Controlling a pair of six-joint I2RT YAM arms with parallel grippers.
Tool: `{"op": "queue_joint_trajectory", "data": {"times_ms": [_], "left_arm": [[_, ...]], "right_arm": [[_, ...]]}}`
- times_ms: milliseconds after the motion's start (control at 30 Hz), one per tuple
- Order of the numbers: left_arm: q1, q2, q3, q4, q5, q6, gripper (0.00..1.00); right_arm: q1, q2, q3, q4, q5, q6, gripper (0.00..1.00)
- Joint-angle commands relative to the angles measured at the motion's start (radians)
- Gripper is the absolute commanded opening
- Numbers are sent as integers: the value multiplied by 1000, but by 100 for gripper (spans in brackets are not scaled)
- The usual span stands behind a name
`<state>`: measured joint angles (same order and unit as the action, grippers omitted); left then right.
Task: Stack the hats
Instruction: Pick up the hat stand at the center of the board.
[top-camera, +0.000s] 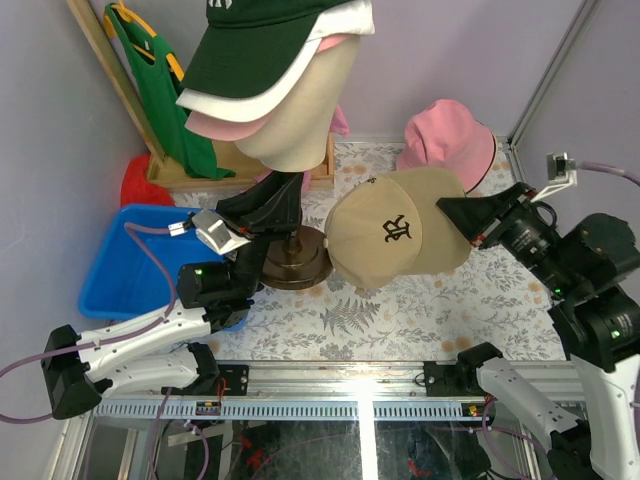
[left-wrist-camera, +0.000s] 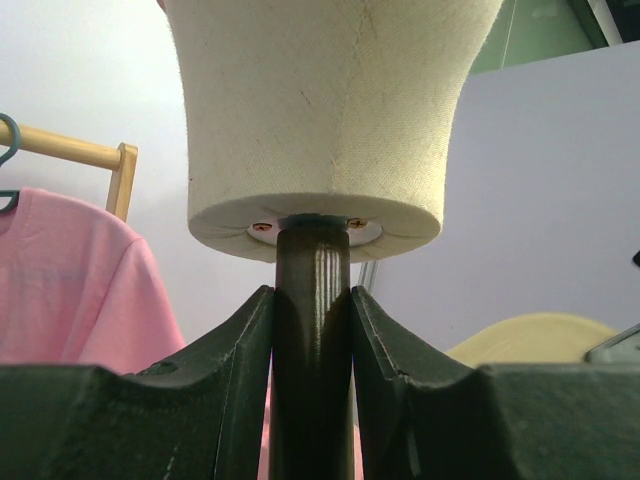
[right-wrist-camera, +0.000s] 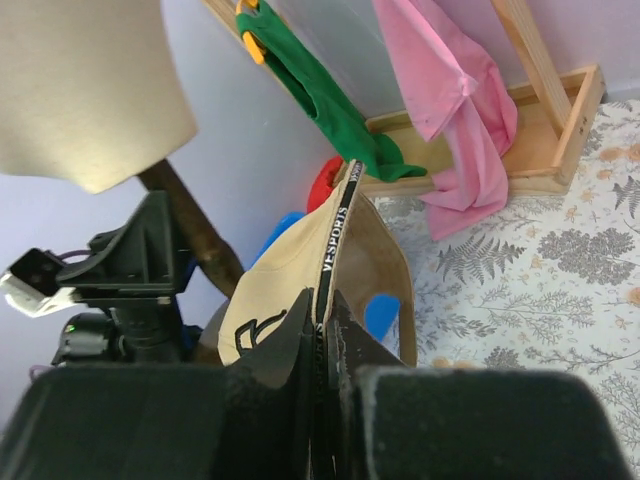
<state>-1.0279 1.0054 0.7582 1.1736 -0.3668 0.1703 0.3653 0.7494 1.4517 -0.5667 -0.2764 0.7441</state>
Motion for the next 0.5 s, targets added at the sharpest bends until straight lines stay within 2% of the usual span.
{"op": "queue_joint_trajectory", "data": {"times_ms": [0,233,467], "left_arm": [[-4,-60,60,253,57,11,0],[-5,-62,42,238,60,-13,0],[-5,-54,27,240,71,-39,0]], "right_arm": [[-2,19,-76,220,52,-5,0],[-3,116,-170,516,53,24,0],[-2,309,-144,751,72,27,0]]}}
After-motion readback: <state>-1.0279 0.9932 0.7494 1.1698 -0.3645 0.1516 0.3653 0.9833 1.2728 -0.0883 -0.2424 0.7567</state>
